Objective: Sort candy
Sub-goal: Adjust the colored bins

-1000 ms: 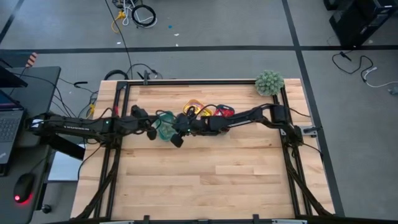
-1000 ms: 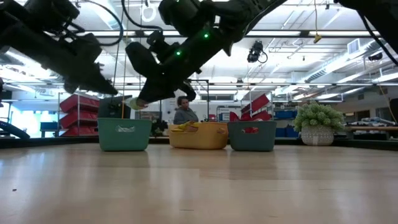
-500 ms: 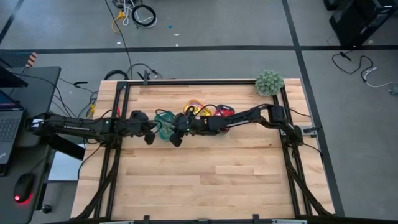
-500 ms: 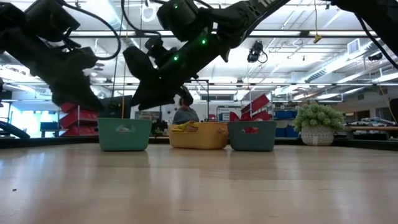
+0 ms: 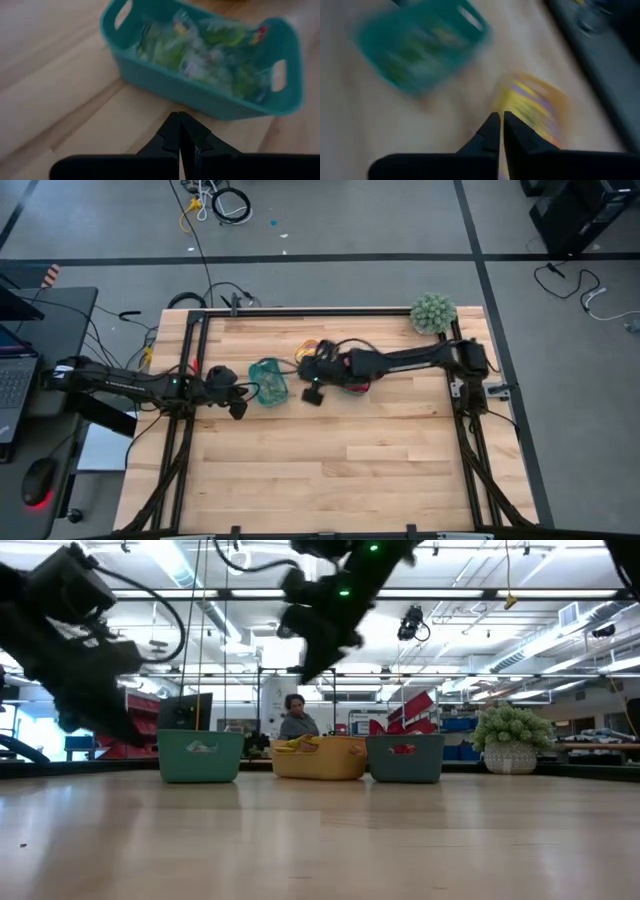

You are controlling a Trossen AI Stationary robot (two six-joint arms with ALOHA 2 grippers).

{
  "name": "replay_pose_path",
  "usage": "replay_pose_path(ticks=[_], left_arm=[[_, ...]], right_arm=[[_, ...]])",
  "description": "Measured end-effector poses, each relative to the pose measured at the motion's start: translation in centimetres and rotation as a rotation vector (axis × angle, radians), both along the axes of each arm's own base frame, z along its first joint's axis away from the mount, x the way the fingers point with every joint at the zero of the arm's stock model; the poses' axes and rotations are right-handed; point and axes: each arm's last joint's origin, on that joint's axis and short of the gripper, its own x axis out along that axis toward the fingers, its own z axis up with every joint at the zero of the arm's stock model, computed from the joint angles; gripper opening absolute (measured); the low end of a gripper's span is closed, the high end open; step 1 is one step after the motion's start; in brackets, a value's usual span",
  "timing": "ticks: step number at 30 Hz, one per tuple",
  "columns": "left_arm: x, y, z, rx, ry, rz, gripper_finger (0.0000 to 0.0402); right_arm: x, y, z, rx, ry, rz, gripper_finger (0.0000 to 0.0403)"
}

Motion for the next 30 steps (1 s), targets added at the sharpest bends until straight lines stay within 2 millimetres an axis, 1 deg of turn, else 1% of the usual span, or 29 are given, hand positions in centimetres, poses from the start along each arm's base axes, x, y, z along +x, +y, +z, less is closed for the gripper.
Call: replay_pose_path(ticks=[1,3,5,7,9,11,16,18,21,24,30], left_arm=[[-0.1,0.0,-0.4,-0.008,-0.003,0.012,0.0],[-0.1,0.1,-1.0,-0.002,-0.03,0.028,0.0],[0.1,0.1,-1.4,0.006,-0.086,0.042,0.0],[0.2,0.2,-1.5,0.026,-0.13,0.059,0.0],[0.2,0.4,-1.6,0.054,-0.153,0.081,0.0],[0.2,0.6,-1.7,0.077,-0.17,0.101,0.0],[0.2,1.1,-2.0,0.113,-0.199,0.122,0.0],[0.2,1.4,-2.2,0.131,-0.21,0.13,0.0],[0.2,1.7,-2.3,0.155,-0.233,0.142,0.0],[0.2,2.1,-2.2,0.197,-0.252,0.143,0.0],[0.5,2.7,-1.3,0.31,-0.273,0.123,0.0]], right_arm=[[-0.9,-0.5,0.4,-0.025,0.05,-0.03,0.0008],[-2.3,-1.8,1.4,-0.036,0.105,-0.103,0.001],[-3.5,-3.4,1.6,-0.022,0.151,-0.173,0.0006],[-4.3,-5.0,0.8,-0.012,0.196,-0.217,0.0002],[-4.9,-6.4,-0.1,0.039,0.224,-0.23,0.0002],[-5.3,-7.7,-1.0,0.094,0.215,-0.234,0.0001],[-6.5,-9.7,-3.4,0.187,0.206,-0.266,0.0],[-6.7,-10.0,-4.0,0.218,0.195,-0.27,0.0],[-6.9,-10.0,-4.8,0.27,0.178,-0.251,0.0],[-6.5,-9.7,-4.8,0.299,0.136,-0.214,0.0],[-5.9,-8.4,-4.8,0.379,0.111,-0.127,0.0]])
